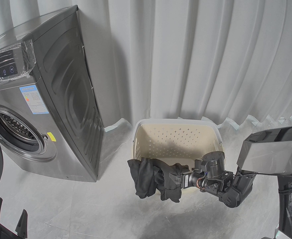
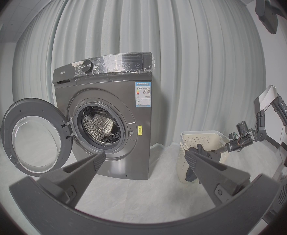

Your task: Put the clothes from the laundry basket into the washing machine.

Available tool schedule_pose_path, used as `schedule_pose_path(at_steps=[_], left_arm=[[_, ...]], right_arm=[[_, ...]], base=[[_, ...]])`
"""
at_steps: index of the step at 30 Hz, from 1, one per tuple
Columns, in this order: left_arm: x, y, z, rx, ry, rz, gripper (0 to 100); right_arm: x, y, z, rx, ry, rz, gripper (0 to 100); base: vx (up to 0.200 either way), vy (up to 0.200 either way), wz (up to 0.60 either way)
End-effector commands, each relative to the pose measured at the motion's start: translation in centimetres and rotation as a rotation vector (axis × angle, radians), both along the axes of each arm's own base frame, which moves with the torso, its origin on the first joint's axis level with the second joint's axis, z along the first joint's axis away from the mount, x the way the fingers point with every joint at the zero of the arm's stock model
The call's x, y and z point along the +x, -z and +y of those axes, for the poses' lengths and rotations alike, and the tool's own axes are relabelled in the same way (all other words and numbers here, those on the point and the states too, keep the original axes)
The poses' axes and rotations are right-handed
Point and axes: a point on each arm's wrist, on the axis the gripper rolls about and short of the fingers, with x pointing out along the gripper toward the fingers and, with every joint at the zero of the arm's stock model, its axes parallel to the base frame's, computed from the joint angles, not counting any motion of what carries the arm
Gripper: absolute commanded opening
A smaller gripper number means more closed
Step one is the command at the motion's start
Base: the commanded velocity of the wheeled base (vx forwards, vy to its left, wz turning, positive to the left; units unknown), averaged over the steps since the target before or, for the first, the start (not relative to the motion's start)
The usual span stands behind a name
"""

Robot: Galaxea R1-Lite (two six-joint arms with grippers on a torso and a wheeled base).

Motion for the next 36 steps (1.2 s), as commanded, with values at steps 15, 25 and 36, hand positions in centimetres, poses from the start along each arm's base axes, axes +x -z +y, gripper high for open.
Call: schedule_pose_path(at_steps=[15,25,36], left_arm=[[0.0,0.5,0.0,0.0,-0.002,0.001,100],[0.0,0.5,0.0,0.0,-0.001,0.001,100],[0.0,0.5,0.0,0.0,-0.001,0.001,100]], right_arm=[[2.1,1.4,2.2,0.018,-0.019,-0.034,100],[2.9,2.5,2.1,0.008,-0.01,-0.033,100],[3.7,2.7,2.4,0.009,-0.01,-0.049,100]], base=[[0.0,0.0,0.0],[0.0,0.0,0.0],[0.0,0.0,0.0]])
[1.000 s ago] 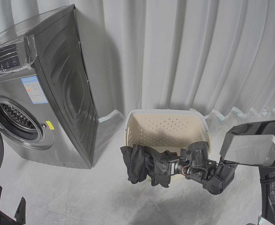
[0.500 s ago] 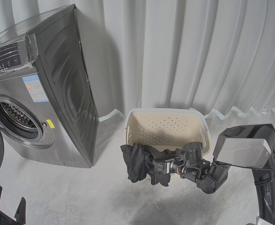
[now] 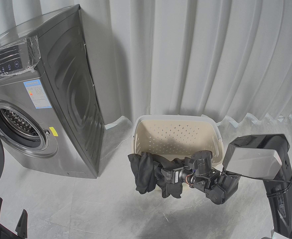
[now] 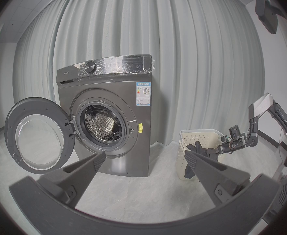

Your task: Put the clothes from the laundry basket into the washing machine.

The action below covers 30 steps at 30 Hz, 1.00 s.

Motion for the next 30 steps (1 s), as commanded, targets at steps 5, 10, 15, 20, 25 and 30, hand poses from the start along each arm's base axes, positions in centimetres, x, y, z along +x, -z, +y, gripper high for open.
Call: schedule_pose_path(at_steps=[5,10,15,20,25,30], left_arm=[[0.0,0.5,0.0,-0.001,0.0,0.001,100],[0.0,0.5,0.0,-0.001,0.0,0.001,100],[0.0,0.5,0.0,-0.001,0.0,0.001,100],[0.0,0.5,0.0,-0.001,-0.002,0.001,100],[0.0,0.5,0.0,-0.001,0.0,0.001,100],[0.0,0.5,0.0,-0.001,0.0,0.001,100]], right_arm=[[0.2,0.6,0.1,-0.004,0.0,0.004,0],[0.3,0.5,0.2,0.0,0.0,-0.003,0],[0.5,-0.3,0.2,0.017,0.002,-0.028,0],[0.3,-3.0,0.1,0.05,0.002,-0.075,0],[-1.5,-8.4,-0.7,0.108,-0.003,-0.152,0],[-4.8,-13.9,-1.9,0.176,-0.025,-0.275,0]], base=[[0.0,0.0,0.0],[0.0,0.0,0.0],[0.0,0.0,0.0],[0.0,0.0,0.0],[0.0,0.0,0.0],[0.0,0.0,0.0]])
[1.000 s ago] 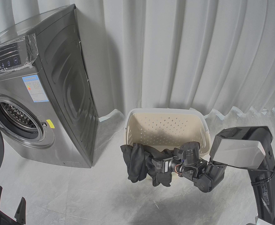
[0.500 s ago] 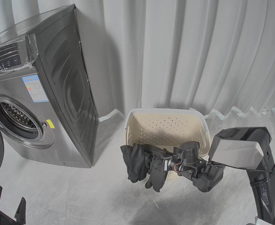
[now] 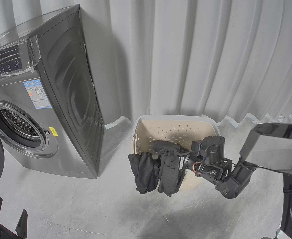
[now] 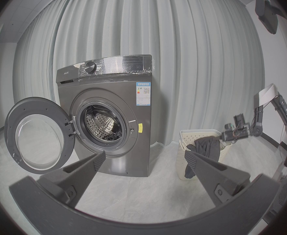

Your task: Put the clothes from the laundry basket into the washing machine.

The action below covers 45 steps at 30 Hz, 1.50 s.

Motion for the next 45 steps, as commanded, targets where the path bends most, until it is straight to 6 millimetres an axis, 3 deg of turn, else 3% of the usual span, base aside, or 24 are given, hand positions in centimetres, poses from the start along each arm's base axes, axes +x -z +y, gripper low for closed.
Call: schedule_pose_path(at_steps=[1,6,11,14,15,20,26,33,45], left_arm=[[0.0,0.5,0.0,-0.001,0.0,0.001,100],[0.0,0.5,0.0,-0.001,-0.002,0.001,100],[0.0,0.5,0.0,-0.001,-0.002,0.001,100],[0.0,0.5,0.0,-0.001,0.0,0.001,100],[0.0,0.5,0.0,-0.001,-0.002,0.001,100],[0.0,0.5,0.0,-0.002,0.0,0.001,100],[0.0,0.5,0.0,-0.001,0.001,0.001,100],[0.0,0.5,0.0,0.001,0.003,0.002,100],[0.0,0.5,0.0,-0.002,0.001,0.001,100]], right_arm=[[-4.4,-8.0,-1.5,0.098,-0.029,-0.166,0],[-8.4,-11.7,-2.4,0.151,-0.076,-0.24,0],[-10.5,-15.5,-3.6,0.215,-0.089,-0.336,0],[-10.7,-15.9,-3.7,0.22,-0.089,-0.349,0],[-12.2,-17.4,-4.5,0.222,-0.112,-0.409,0],[-13.7,-17.6,-5.5,0.212,-0.107,-0.428,0],[-13.7,-18.9,-6.2,0.222,-0.083,-0.477,0],[-13.9,-18.8,-6.5,0.211,-0.078,-0.468,0],[-13.8,-17.7,-7.0,0.146,-0.021,-0.449,0]], base=[[0.0,0.0,0.0],[0.0,0.0,0.0],[0.0,0.0,0.0],[0.0,0.0,0.0],[0.0,0.0,0.0],[0.0,0.0,0.0],[0.0,0.0,0.0],[-0.171,0.0,0.0],[0.0,0.05,0.0]])
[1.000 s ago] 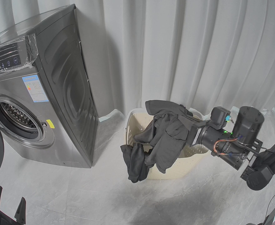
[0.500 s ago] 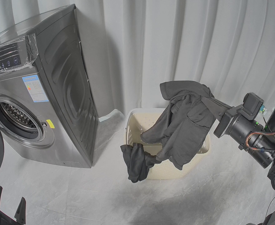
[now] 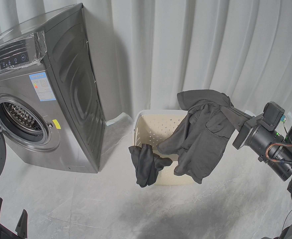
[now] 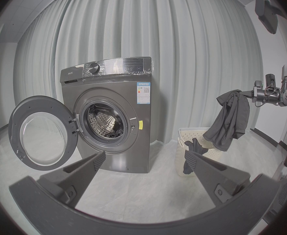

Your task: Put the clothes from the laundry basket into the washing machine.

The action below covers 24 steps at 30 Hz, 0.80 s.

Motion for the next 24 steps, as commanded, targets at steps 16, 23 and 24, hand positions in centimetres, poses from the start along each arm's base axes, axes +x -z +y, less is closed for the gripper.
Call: schedule_pose_path(at_steps=[16,23,24], left_arm=[[0.01,0.51,0.01,-0.012,-0.004,0.0,100],[0.01,0.51,0.01,-0.013,-0.004,0.0,100],[0.01,0.51,0.01,-0.013,-0.004,0.0,100]], right_arm=[[-0.09,-0.2,-0.01,0.007,0.048,-0.003,0],[-0.09,-0.22,0.08,0.009,0.043,-0.003,0],[-0.11,-0.2,0.07,0.007,0.043,-0.004,0]], base=[[0.0,0.2,0.0],[0.0,0.2,0.0],[0.0,0.2,0.0]])
